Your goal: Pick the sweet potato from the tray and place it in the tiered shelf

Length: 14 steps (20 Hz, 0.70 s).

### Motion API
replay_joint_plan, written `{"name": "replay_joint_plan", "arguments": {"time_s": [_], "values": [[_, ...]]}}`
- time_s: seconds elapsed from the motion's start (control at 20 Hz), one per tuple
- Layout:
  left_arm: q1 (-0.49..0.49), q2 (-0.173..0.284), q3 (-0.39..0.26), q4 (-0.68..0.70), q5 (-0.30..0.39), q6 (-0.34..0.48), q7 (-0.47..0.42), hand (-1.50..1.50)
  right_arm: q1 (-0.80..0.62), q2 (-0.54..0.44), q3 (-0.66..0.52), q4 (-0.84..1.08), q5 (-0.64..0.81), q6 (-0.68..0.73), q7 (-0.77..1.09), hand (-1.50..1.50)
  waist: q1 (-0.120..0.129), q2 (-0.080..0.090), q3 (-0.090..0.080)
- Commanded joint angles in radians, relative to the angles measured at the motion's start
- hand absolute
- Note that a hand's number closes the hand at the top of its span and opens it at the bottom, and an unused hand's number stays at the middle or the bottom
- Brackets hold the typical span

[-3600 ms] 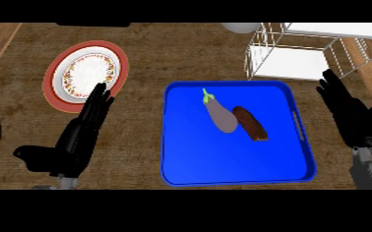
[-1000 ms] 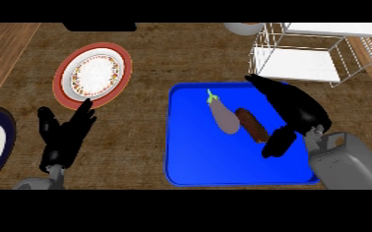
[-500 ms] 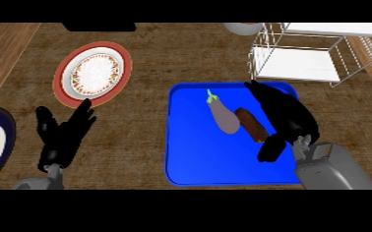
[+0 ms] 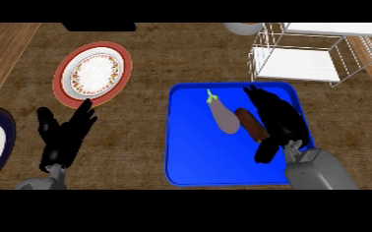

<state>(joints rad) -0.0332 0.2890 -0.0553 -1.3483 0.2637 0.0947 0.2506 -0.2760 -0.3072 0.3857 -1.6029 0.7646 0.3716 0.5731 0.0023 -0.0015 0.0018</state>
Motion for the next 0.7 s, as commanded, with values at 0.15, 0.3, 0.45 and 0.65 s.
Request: {"name": "replay_joint_plan", "arguments": {"time_s": [0.15,0.3,0.45,0.65], "values": [[0.003,-0.036,-0.003,-0.069,-0.058,0.026,0.068,0.0,-0.036,0.039,-0.049,0.163,0.123,-0.072,-0.087,-1.5,0.003,0.002,-0.001],[-0.03,-0.05,0.047,0.097,-0.049,-0.035,-0.03,0.0,-0.039,0.053,-0.054,0.173,0.159,-0.073,-0.111,-1.5,-0.001,0.002,-0.002],[0.033,-0.02,0.07,-0.014,-0.047,-0.062,0.01,0.0,-0.029,0.058,-0.071,0.137,0.189,-0.056,-0.128,-1.5,0.001,0.001,-0.002],[-0.009,-0.057,0.065,-0.013,-0.074,-0.041,0.03,0.0,-0.047,0.119,-0.099,0.329,0.216,-0.197,-0.24,-1.5,0.002,0.002,-0.002]]}}
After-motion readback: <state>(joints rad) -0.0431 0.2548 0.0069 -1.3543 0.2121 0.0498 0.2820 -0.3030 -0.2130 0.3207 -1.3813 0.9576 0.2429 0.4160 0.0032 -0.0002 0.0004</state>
